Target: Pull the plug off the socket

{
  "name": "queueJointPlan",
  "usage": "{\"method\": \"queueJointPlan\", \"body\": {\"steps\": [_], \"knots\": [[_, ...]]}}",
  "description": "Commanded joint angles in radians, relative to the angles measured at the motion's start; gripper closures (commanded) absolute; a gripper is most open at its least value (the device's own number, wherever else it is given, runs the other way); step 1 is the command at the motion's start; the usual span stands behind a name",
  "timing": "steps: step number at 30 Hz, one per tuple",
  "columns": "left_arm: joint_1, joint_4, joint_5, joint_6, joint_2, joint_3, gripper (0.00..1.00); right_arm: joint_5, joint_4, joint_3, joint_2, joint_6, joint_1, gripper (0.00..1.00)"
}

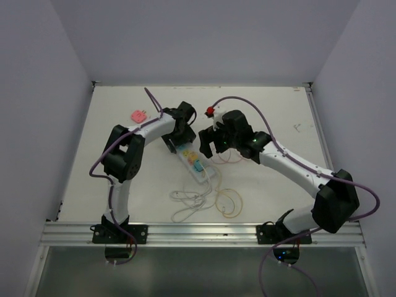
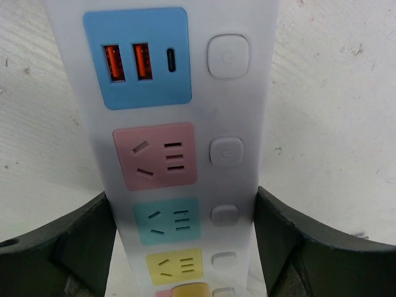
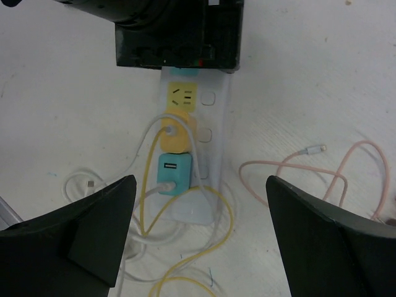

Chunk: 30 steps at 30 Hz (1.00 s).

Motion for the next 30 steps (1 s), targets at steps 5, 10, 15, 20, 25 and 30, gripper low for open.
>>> {"method": "queueJointPlan", "body": {"steps": [5,10,15,20,25,30], "knots": [[-0.001,0.016,0.037,0.012,0.046,0.005,1.0,0.135,-0.012,0.118,0.131,-0.075,0.144,0.22],[-0.001,0.01,0.031,0.017,0.042,0.016,1.0,0.192,-0.005,0.15,0.199,-0.082,0.192,0.45],[-0.001,0.005,0.029,0.02,0.045,0.021,1.0,0.194,0.009,0.156,0.257,-0.073,0.201,0.59],[-0.001,0.004,0.031,0.02,0.043,0.025,1.0,0.207,0.029,0.152,0.295,-0.049,0.21,0.61],[-0.001,0.002,0.035,0.02,0.043,0.035,1.0,0.218,0.026,0.166,0.341,-0.033,0.21,0.57],[-0.001,-0.001,0.034,0.02,0.043,0.039,1.0,0.215,0.02,0.184,0.375,-0.027,0.212,0.56]]}}
